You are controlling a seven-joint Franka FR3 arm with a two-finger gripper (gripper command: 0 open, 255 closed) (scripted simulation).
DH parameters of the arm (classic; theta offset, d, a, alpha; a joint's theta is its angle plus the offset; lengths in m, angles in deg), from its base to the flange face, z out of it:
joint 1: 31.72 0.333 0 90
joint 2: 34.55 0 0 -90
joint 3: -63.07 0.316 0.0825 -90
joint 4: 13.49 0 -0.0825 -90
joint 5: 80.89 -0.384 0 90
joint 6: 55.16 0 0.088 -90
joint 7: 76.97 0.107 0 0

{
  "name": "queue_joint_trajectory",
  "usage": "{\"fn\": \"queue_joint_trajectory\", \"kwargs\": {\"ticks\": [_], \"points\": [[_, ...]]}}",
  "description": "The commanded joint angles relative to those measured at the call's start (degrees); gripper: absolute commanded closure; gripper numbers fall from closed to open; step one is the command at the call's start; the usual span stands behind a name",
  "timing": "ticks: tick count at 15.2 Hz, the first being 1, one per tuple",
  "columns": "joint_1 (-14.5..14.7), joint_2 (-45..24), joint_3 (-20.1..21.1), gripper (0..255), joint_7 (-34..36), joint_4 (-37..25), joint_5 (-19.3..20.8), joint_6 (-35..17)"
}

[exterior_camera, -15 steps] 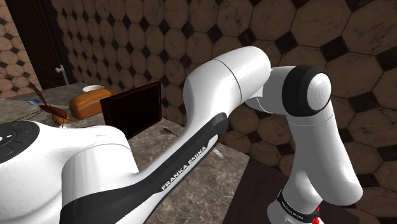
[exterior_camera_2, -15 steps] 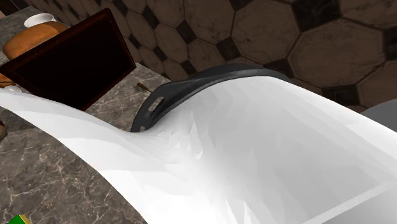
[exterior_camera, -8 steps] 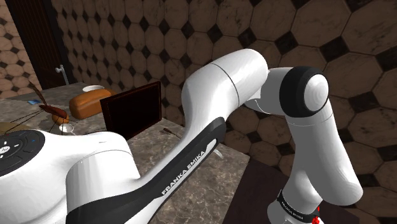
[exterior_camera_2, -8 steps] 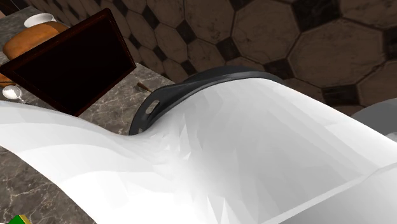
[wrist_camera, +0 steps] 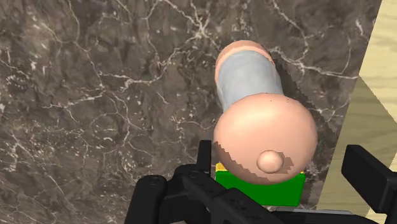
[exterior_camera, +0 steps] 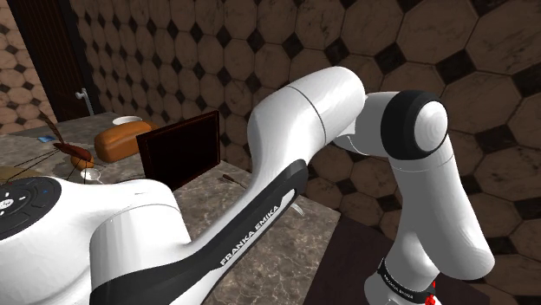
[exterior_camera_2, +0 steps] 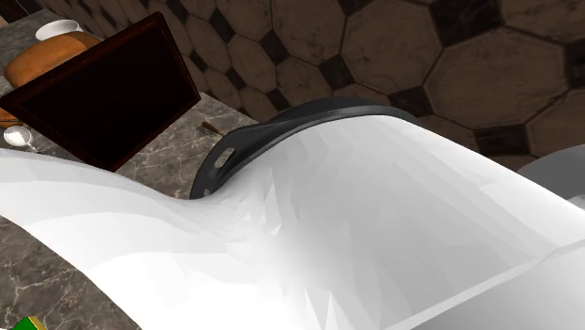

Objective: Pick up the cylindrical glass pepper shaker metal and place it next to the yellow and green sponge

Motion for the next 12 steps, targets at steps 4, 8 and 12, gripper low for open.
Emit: {"fn": "queue_joint_trajectory", "kwargs": {"ticks": [4, 8, 12], "points": [[-0.52, 3.43, 1.77, 0, -1.46, -2.05, -2.59, 4.89], [-0.52, 3.43, 1.77, 0, -1.46, -2.05, -2.59, 4.89], [-0.53, 3.43, 1.77, 0, -1.46, -2.04, -2.58, 4.88]]}}
